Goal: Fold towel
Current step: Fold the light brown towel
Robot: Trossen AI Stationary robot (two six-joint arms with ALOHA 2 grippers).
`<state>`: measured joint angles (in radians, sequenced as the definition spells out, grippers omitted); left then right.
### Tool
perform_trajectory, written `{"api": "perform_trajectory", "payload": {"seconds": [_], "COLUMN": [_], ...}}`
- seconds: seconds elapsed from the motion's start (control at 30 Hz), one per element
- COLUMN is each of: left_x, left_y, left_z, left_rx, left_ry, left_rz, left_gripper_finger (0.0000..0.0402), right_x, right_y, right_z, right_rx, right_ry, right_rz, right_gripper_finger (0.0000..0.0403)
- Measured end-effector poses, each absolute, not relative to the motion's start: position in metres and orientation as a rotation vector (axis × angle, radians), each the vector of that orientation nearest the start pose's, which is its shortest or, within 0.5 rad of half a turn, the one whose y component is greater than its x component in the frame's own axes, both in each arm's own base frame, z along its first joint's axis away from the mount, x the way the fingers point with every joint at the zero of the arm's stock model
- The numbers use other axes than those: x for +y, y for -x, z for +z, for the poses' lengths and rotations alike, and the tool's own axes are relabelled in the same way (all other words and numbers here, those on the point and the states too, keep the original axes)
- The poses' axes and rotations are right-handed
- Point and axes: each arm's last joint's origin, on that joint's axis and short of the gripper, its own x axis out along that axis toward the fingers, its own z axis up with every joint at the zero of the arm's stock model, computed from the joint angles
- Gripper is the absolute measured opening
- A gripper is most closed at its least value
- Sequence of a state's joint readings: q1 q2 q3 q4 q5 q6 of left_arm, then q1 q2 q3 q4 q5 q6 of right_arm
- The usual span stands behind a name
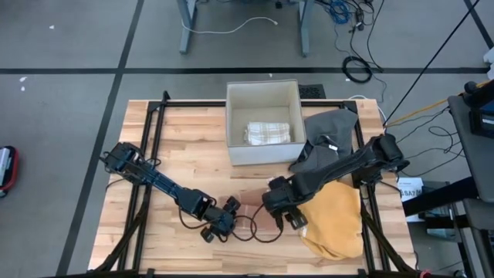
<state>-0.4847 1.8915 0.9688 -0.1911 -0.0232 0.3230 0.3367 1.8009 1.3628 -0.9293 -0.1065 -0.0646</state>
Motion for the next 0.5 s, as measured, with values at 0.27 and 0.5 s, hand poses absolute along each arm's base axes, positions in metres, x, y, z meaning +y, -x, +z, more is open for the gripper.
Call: {"api": "perform_trajectory", "payload": {"seconds": [0.27, 0.5], "left_x": [-0.167, -0.173], "left_y": [-0.302, -0.298], "left_z": [0.114, 0.115], "left_rx": [1.033, 1.045], "left_ry": [-0.633, -0.659], "left_rz": [-0.649, -0.641], "left_gripper_finger": [0.0208, 0.0208], "right_x": [0.116, 0.113], "right_y": [-0.331, -0.328], "right_z": [0.214, 0.184], "right_rx": [1.176, 1.129], "right_ry": [0.237, 0.025], "right_rz": [0.359, 0.465], "right_gripper_finger": [0.0226, 0.0226]}}
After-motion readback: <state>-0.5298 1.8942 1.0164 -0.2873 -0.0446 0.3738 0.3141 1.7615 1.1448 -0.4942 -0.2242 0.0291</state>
